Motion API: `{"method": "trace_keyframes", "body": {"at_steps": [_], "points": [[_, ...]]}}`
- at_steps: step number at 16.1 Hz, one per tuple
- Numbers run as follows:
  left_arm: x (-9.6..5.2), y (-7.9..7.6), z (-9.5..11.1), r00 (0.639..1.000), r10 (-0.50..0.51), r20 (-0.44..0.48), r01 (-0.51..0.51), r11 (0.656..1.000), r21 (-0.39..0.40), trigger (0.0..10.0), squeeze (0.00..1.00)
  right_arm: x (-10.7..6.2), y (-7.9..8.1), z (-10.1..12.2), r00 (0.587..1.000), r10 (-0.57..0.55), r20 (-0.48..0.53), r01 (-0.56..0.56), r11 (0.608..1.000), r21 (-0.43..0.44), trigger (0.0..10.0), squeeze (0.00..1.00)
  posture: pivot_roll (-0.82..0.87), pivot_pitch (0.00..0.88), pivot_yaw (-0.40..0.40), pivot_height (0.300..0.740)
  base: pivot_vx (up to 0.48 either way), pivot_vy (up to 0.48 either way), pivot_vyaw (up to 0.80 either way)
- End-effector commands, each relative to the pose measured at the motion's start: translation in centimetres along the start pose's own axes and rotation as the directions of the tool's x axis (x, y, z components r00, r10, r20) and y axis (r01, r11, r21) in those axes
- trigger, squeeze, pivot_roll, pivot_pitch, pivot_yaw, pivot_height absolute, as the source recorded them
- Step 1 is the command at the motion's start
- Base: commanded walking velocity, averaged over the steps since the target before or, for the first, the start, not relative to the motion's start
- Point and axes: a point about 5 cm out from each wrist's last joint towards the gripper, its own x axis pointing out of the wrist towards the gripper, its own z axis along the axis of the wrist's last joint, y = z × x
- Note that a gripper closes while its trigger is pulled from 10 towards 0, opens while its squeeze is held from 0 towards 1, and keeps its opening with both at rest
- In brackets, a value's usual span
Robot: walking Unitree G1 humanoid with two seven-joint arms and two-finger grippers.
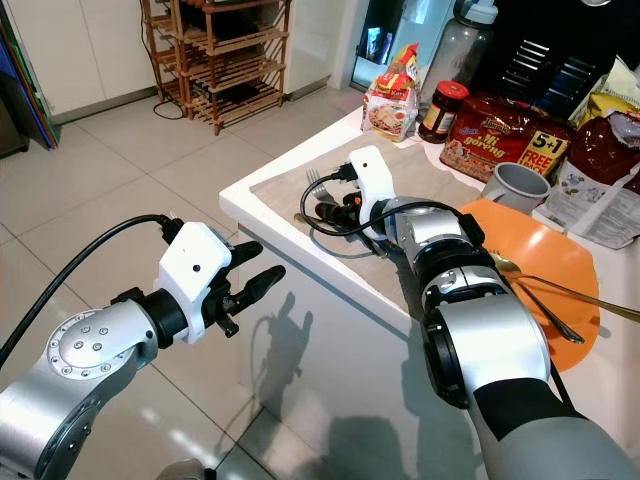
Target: Setting the table
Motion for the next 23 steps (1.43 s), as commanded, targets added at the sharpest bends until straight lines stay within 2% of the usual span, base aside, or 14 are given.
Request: {"method": "trace_keyframes", "body": {"at_steps": [1, 11, 16, 17, 20, 21, 23], "points": [[0.0, -0.2, 0.5, 1.0, -0.017, 0.016, 0.017, 1.0, 0.009, 10.0, 0.0, -0.4, -0.7, -0.4, 0.999, -0.024, -0.032, 0.025, 0.999, 0.039, 0.0, 0.0, 0.16, 0.003, -0.167, 0.74, 0.0, 0.0, 0.0], [0.1, -0.1, 0.5, 1.0, -0.008, 0.01, 0.008, 1.0, 0.015, 10.0, 0.0, -0.5, -0.7, -0.4, 0.999, -0.017, -0.044, 0.02, 0.998, 0.067, 0.0, 0.0, 0.16, 0.001, -0.173, 0.74, 0.0, 0.0, 0.0], [0.1, 0.2, 0.6, 1.0, 0.01, 0.013, -0.01, 1.0, 0.023, 10.0, 0.0, -0.4, -0.6, 0.4, 1.0, -0.012, -0.002, 0.012, 0.996, 0.087, 0.0, 0.0, 0.17, 0.0, -0.176, 0.74, 0.0, 0.0, 0.0], [0.0, 0.4, 0.7, 1.0, 0.022, 0.019, -0.022, 0.999, 0.026, 10.0, 0.0, -0.6, -0.6, 1.1, 0.999, -0.011, 0.033, 0.007, 0.995, 0.1, 0.0, 0.0, 0.17, 0.0, -0.175, 0.74, 0.0, 0.0, 0.0], [0.4, 2.6, 0.8, 0.983, 0.179, 0.036, -0.18, 0.983, 0.033, 10.0, 0.0, -1.8, -1.1, 5.2, 0.981, -0.008, 0.196, -0.01, 0.996, 0.092, 0.0, 0.0, 0.16, 0.0, -0.138, 0.74, 0.0, 0.0, 0.0], [0.7, 3.7, 1.0, 0.966, 0.252, 0.059, -0.253, 0.967, 0.01, 10.0, 0.0, -2.7, -1.4, 7.1, 0.958, -0.008, 0.286, -0.022, 0.994, 0.103, 0.0, 0.0, 0.15, 0.0, -0.121, 0.74, 0.0, 0.0, 0.0], [1.5, 5.1, 1.7, 0.931, 0.351, 0.098, -0.352, 0.936, -0.01, 10.0, 0.0, -4.2, -1.5, 8.8, 0.917, 0.023, 0.399, -0.05, 0.997, 0.057, 0.0, 0.0, 0.11, 0.0, -0.072, 0.74, 0.0, 0.0, 0.0]]}}
